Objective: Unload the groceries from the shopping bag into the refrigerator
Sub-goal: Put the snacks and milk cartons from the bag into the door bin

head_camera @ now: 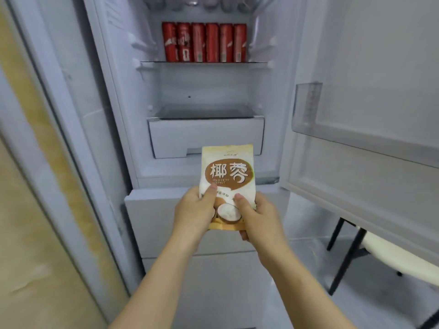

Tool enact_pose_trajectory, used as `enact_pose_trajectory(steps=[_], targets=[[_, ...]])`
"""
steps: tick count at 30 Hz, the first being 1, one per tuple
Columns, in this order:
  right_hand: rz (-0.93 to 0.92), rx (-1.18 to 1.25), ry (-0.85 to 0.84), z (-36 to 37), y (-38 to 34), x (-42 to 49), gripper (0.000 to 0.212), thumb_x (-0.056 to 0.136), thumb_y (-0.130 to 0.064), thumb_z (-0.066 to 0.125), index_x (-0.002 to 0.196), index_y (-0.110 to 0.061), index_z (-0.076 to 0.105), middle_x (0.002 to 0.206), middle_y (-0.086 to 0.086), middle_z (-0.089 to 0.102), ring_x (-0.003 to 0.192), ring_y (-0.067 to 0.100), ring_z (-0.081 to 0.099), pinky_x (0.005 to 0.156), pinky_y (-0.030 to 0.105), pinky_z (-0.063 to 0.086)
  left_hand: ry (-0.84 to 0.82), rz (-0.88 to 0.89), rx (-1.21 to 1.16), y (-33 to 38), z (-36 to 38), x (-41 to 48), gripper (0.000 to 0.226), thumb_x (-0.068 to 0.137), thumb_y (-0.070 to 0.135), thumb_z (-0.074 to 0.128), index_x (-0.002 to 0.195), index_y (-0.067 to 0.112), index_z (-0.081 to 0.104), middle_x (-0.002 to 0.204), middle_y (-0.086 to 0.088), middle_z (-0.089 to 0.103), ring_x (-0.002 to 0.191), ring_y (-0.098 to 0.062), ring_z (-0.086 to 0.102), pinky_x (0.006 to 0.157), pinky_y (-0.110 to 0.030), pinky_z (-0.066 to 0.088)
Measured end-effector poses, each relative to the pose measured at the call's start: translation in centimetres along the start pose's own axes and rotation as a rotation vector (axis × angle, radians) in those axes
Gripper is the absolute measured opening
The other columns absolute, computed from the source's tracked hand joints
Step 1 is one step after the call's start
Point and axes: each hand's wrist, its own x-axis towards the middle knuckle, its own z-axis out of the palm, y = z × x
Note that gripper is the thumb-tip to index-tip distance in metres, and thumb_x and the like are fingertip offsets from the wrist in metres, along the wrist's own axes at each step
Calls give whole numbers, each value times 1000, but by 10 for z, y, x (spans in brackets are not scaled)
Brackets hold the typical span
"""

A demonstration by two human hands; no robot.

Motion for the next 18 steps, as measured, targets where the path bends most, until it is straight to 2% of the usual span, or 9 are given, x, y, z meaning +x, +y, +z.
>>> enact_pose_trajectory(steps=[4,7,12,18], targets=[[-63,21,-77,15,-21,57,9,94,-26,52,88,-24,58,75,-2,64,44,3,48,39,18,39,64,50,-11,21,0,48,16,94,38,48,88,26,56,91,3,66,81,-16,62,59,-27,49],[-108,31,-104,27,-35,97,9,95,-27,51,91,-23,58,79,-1,65,50,6,51,39,18,39,76,72,-7,36,0,79,10,94,38,49,89,30,51,93,7,63,81,-12,60,56,-24,46],[-196,61,-131,52,-63,156,12,95,-27,51,97,-18,59,85,0,66,55,8,52,39,17,37,55,129,-110,59,-11,125,10,95,29,51,104,27,52,98,2,65,77,-12,62,50,-22,48],[-295,120,-123,87,-105,211,6,94,-25,52,96,-21,56,96,0,66,71,12,57,50,23,41,91,270,-189,101,-29,185,11,95,22,51,104,28,51,95,4,66,69,-9,62,47,-20,50]])
